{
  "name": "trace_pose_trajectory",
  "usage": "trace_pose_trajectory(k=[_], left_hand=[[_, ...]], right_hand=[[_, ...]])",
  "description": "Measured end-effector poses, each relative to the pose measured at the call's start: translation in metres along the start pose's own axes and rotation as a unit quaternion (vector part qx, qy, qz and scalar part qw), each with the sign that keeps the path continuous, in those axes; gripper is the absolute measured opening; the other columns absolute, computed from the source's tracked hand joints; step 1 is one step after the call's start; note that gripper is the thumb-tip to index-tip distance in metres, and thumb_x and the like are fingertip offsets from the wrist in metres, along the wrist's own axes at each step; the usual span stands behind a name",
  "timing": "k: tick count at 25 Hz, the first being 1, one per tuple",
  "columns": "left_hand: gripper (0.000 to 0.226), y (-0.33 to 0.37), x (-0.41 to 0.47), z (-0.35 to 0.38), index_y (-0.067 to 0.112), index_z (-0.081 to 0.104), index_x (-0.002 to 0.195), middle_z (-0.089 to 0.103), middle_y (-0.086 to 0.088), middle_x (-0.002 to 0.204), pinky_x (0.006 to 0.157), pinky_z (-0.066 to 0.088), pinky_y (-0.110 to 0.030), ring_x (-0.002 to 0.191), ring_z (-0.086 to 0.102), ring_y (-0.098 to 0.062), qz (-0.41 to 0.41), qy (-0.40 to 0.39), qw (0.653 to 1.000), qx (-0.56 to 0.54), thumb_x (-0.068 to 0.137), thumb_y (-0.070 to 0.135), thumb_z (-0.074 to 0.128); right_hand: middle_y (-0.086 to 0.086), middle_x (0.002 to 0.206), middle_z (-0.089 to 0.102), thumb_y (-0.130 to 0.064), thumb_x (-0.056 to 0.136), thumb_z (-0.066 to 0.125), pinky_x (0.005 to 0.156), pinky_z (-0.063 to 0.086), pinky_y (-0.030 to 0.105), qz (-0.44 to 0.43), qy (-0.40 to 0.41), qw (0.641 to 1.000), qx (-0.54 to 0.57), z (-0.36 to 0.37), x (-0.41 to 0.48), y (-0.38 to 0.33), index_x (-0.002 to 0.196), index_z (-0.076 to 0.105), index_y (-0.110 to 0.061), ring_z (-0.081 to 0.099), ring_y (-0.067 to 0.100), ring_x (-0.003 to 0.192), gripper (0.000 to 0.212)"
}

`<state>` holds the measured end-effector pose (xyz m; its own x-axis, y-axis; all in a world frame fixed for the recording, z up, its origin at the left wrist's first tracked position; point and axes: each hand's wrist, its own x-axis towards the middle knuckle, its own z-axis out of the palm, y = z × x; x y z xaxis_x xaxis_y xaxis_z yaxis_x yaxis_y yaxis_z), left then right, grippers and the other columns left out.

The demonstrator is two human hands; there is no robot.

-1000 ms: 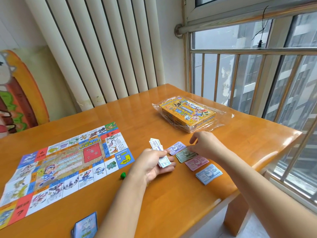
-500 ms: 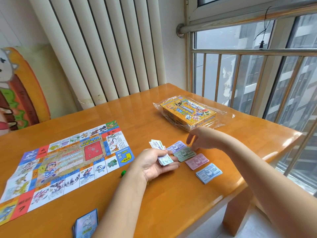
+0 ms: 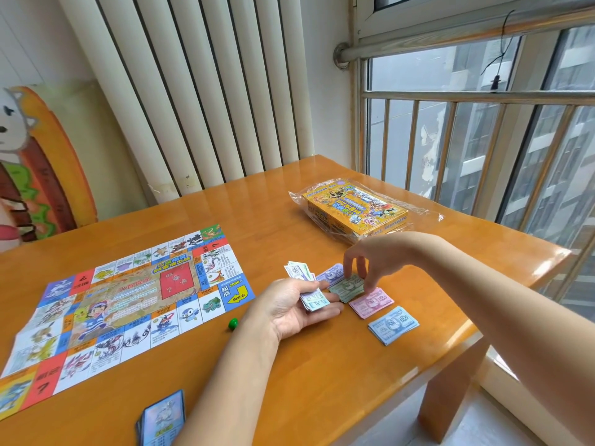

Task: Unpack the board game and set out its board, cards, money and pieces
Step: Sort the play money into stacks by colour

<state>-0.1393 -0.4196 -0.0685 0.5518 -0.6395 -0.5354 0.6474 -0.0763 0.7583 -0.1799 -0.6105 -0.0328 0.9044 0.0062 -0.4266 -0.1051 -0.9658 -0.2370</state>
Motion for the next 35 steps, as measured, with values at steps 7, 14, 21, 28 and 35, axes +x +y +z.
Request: trace_pose_trajectory(k=[7, 14, 21, 28, 35], left_hand=[[0.018, 0.000, -0.001, 0.002, -0.010, 0.053, 0.101, 0.057, -0.036, 0.102, 0.063, 0.056, -0.048, 0.109, 0.055, -0.051, -0.002, -0.006, 1.000, -0.013, 0.098, -0.001, 0.038], [0.020, -0.001, 0.002, -0.001, -0.009, 0.054, 0.101, 0.058, -0.034, 0.100, 0.057, 0.057, -0.041, 0.094, 0.060, -0.046, -0.005, -0.015, 1.000, -0.022, 0.098, 0.000, 0.037], [0.021, -0.001, 0.003, -0.003, -0.007, 0.054, 0.107, 0.059, -0.033, 0.102, 0.059, 0.058, -0.040, 0.094, 0.061, -0.043, 0.000, -0.010, 1.000, -0.023, 0.098, 0.001, 0.036], [0.020, 0.000, 0.004, -0.004, -0.005, 0.054, 0.105, 0.060, -0.033, 0.102, 0.058, 0.058, -0.039, 0.095, 0.061, -0.044, 0.001, -0.002, 1.000, -0.025, 0.098, 0.001, 0.037], [0.025, 0.000, 0.005, -0.004, -0.006, 0.053, 0.115, 0.059, -0.034, 0.110, 0.058, 0.058, -0.039, 0.088, 0.063, -0.042, 0.002, -0.003, 1.000, -0.026, 0.098, 0.001, 0.037]], right_hand=[[0.001, 0.109, 0.065, -0.020, 0.079, 0.075, 0.071, 0.047, 0.029, -0.006, 0.002, 1.000, -0.011, 0.001, 0.007, 0.003, 0.117, 0.055, -0.022, 0.059, 0.018, 0.086, 0.043], [0.000, 0.107, 0.066, -0.023, 0.077, 0.075, 0.061, 0.041, 0.024, -0.014, 0.012, 0.999, -0.031, 0.003, 0.009, 0.004, 0.111, 0.058, -0.022, 0.057, 0.015, 0.079, 0.038], [0.000, 0.108, 0.064, -0.027, 0.077, 0.076, 0.058, 0.039, 0.023, -0.024, 0.021, 0.999, -0.038, 0.003, 0.012, 0.006, 0.110, 0.059, -0.022, 0.053, 0.013, 0.077, 0.037], [-0.009, 0.100, 0.058, -0.035, 0.074, 0.079, 0.075, 0.048, 0.031, -0.058, 0.033, 0.997, -0.031, 0.006, 0.015, 0.007, 0.108, 0.059, -0.031, 0.059, 0.016, 0.090, 0.039], [-0.010, 0.104, 0.054, -0.032, 0.076, 0.077, 0.073, 0.047, 0.026, -0.088, 0.029, 0.995, -0.026, 0.009, 0.020, 0.001, 0.109, 0.060, -0.033, 0.057, 0.015, 0.096, 0.038]])
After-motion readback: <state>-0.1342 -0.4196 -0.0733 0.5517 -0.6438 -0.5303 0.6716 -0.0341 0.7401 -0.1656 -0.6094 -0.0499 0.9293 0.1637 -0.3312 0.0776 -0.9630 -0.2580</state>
